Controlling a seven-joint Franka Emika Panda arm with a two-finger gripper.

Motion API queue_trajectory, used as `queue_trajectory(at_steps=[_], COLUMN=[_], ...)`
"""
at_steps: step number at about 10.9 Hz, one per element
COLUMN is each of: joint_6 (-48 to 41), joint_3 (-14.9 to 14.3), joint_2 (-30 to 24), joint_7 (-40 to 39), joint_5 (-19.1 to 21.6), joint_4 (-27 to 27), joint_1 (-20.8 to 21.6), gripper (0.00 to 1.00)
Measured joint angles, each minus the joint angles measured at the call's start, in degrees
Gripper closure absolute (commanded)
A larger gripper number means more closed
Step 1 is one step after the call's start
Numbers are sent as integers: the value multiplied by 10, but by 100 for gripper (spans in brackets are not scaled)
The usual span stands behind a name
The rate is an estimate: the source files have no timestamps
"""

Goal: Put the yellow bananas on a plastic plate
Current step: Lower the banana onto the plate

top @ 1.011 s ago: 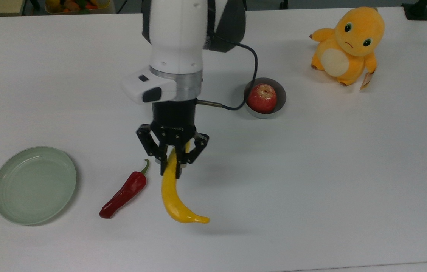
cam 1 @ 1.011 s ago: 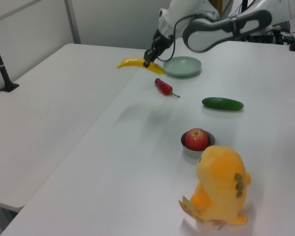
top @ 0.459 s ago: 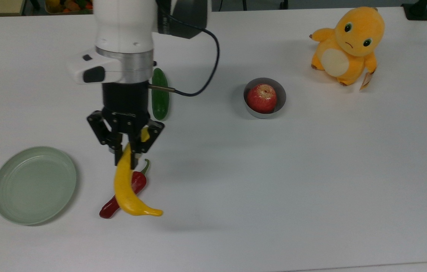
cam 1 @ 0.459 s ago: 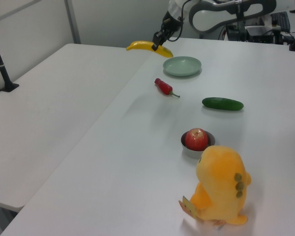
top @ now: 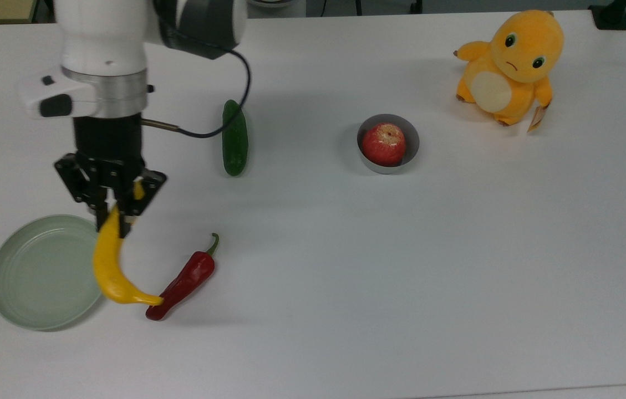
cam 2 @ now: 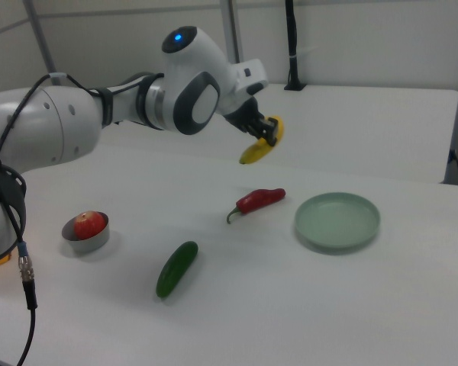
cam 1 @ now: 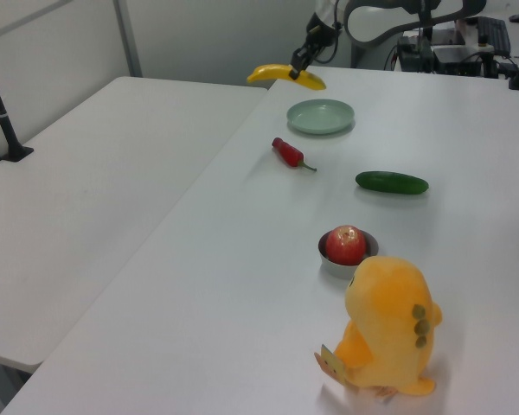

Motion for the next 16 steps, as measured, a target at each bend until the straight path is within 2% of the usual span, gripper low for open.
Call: queue_trajectory(at_steps=[2,4,8,14,16], joint_6=[0,22,143,205,236], joint_3=[-33,-46,-49,-48,-47], joint_2=[0,12,75,123,139], joint_7=[-18,-22,-22,-22,-22], joint_5=[10,21,23,23,23], joint_4=[-11,-21,-32,-33,-34], joint_1=[-8,-22,-57,-69,-69], gripper=[100,100,99,97,87])
